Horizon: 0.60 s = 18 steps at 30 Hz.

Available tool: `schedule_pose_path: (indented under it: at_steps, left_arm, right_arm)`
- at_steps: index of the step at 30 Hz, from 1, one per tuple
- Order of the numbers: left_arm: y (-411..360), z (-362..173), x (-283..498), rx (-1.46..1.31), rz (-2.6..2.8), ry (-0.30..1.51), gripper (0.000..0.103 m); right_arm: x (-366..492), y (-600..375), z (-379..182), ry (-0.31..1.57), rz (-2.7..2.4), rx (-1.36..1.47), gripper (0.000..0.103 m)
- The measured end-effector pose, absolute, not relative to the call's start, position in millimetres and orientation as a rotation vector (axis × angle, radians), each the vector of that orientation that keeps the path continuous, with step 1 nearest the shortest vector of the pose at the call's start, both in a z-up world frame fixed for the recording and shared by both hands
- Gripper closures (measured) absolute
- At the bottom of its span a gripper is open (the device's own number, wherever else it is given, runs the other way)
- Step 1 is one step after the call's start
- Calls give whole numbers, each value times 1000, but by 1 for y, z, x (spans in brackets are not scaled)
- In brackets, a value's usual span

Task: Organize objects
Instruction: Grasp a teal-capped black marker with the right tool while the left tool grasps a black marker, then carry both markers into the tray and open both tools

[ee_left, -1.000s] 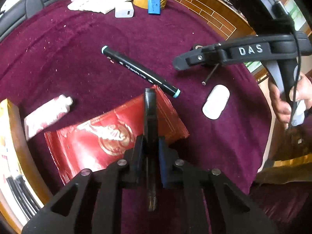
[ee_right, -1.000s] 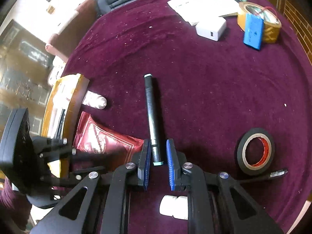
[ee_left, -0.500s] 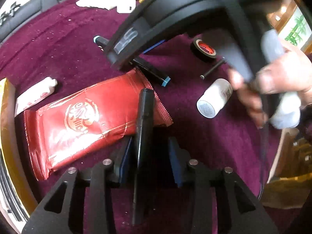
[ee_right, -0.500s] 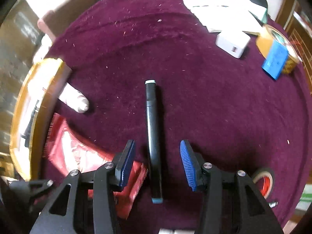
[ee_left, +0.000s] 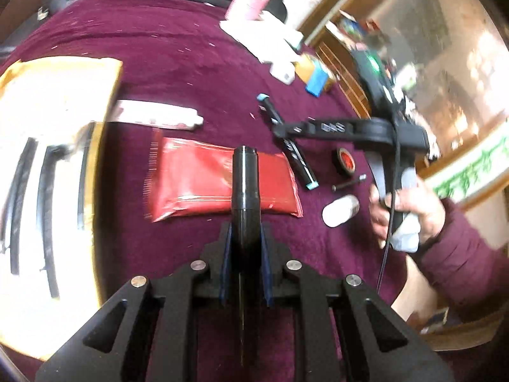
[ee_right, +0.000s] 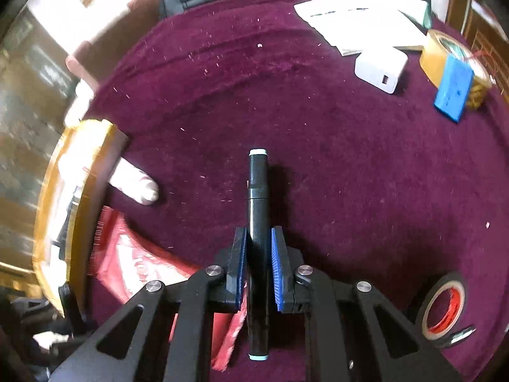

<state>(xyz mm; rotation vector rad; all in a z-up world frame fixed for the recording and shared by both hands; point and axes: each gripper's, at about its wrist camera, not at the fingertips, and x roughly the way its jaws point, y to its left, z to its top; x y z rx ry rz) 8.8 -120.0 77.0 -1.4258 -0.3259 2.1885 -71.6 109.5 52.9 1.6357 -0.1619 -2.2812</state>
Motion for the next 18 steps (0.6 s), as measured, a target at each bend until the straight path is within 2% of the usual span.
schedule_pose_path:
  at_steps: [7,18]
  left_arm:
    - [-157,90,28,-1430,2222,-393,90]
    - [-221,104,54,-1449,2286,-451,90]
  right_arm:
    - [-64,113,80,-361,-2227,1565,90]
    - [-36,73,105,-485,-2110,1511,90]
